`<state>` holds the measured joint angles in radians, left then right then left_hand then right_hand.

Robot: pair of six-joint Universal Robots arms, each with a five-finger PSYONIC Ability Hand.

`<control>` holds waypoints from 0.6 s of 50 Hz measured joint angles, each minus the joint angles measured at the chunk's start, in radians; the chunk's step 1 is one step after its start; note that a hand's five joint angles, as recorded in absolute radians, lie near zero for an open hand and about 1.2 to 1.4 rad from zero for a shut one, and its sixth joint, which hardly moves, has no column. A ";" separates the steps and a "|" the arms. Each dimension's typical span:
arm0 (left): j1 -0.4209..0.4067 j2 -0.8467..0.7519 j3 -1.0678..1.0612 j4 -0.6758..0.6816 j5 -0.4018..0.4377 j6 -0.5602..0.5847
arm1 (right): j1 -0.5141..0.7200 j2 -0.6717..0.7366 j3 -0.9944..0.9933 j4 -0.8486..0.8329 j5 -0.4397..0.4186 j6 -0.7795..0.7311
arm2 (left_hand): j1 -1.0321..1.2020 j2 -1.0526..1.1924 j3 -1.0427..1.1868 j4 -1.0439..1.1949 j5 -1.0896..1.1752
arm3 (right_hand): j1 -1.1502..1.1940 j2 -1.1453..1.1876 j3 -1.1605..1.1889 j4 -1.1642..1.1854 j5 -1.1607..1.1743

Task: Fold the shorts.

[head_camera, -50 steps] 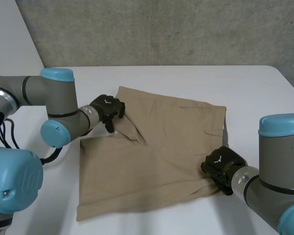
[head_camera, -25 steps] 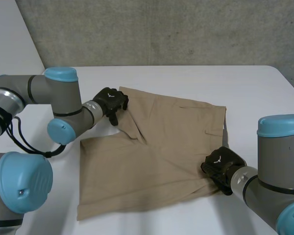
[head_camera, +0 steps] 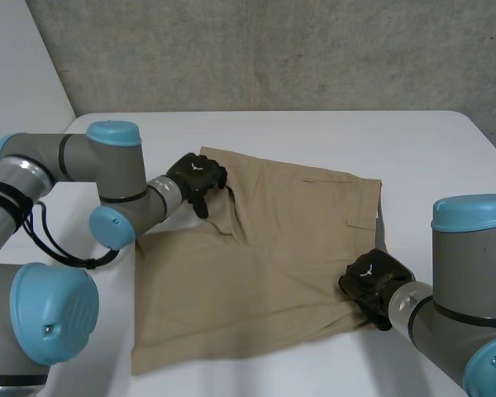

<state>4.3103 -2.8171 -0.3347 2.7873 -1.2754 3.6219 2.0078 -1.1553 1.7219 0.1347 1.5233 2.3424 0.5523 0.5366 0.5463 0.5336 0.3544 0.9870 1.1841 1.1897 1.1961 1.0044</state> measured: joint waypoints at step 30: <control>0.031 0.050 -0.106 -0.022 -0.163 0.089 | -0.007 0.000 0.001 0.003 0.002 0.000 | 0.588 0.658 0.640 0.660 0.619 | 0.000 0.000 0.000 0.000 0.000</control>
<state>4.3409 -2.7667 -0.4404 2.7653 -1.4385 3.7110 2.0003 -1.1552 1.7230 0.1379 1.5248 2.3424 1.1407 1.1945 1.1866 1.1932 0.9733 0.9870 1.1841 1.1897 1.1961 1.0045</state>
